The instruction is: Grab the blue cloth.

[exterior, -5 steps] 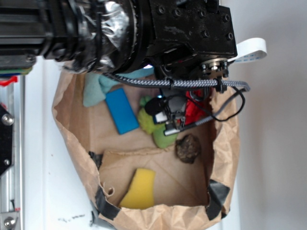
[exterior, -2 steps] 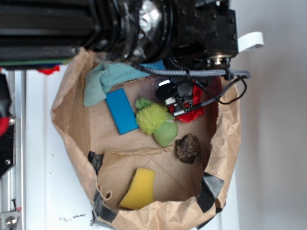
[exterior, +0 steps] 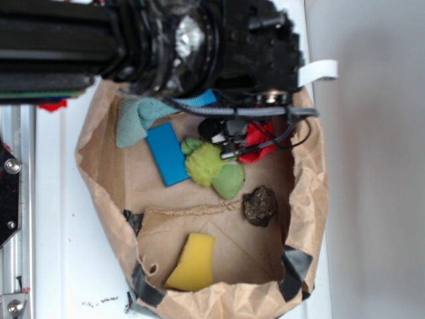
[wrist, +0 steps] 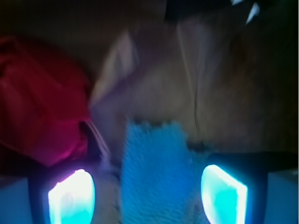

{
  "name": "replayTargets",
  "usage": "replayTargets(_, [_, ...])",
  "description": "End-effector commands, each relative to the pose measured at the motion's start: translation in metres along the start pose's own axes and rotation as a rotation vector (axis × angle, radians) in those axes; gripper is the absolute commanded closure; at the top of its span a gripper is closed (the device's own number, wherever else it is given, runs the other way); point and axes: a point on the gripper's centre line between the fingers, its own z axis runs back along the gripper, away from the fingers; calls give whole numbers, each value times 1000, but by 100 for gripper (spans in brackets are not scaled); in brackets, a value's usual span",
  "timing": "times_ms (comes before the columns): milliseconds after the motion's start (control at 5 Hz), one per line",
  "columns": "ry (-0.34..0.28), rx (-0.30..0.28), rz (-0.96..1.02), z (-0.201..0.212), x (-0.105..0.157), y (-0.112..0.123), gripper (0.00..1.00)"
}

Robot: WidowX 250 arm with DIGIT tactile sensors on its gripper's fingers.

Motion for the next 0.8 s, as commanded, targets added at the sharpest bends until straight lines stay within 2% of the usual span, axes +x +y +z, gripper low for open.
replayTargets(0, [-23,-25,-87,8,-13,2,0])
replayTargets(200, [-24,-46,-83,10,-20,1,100])
replayTargets(400, [-25,-52,-72,11,-9,0,100])
replayTargets(600, [-33,-51,-60,12,-10,0,100])
